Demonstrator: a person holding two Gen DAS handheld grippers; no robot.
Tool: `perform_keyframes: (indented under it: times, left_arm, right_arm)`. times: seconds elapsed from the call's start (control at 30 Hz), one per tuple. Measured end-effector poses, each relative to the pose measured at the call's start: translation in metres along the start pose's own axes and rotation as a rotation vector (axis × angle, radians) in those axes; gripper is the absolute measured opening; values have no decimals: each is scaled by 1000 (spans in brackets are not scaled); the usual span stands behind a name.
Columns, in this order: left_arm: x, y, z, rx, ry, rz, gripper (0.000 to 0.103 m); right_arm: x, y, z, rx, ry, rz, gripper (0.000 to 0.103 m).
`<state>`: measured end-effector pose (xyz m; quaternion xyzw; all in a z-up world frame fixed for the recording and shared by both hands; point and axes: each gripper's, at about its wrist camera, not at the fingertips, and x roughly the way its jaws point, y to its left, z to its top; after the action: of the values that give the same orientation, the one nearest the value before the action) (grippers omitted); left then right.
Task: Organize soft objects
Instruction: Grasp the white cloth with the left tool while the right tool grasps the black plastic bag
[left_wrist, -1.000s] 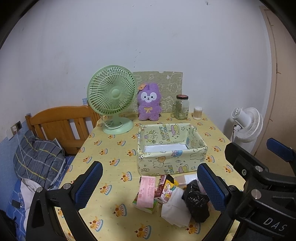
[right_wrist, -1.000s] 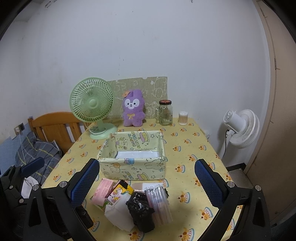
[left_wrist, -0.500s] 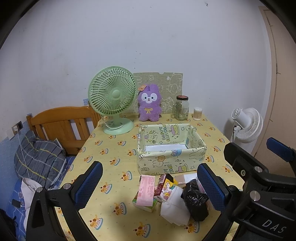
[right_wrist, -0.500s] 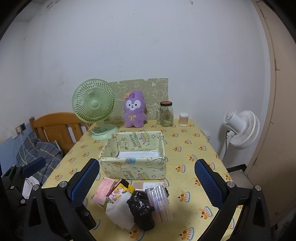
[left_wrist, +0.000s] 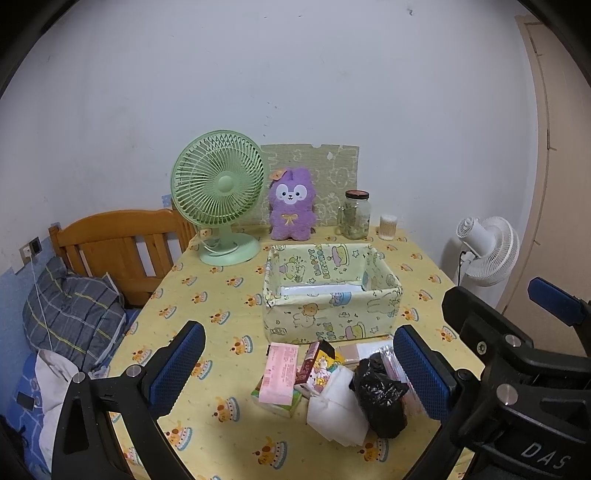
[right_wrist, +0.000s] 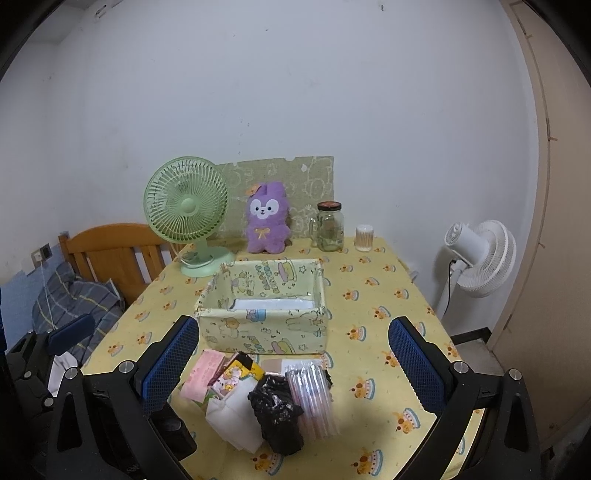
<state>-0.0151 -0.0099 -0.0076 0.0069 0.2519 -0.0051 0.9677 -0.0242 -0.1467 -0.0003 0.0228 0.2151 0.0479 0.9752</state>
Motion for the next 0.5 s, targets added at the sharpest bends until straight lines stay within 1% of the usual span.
perform_keyframes:
  times: [0.37, 0.5]
  left_arm:
    - [9, -12, -29, 8, 14, 4, 103]
    - [16, -14, -39, 7, 31, -14, 103]
  right_arm:
    - [13, -9, -29, 11, 52, 21, 103]
    - [20, -11, -42, 17, 63, 34, 103]
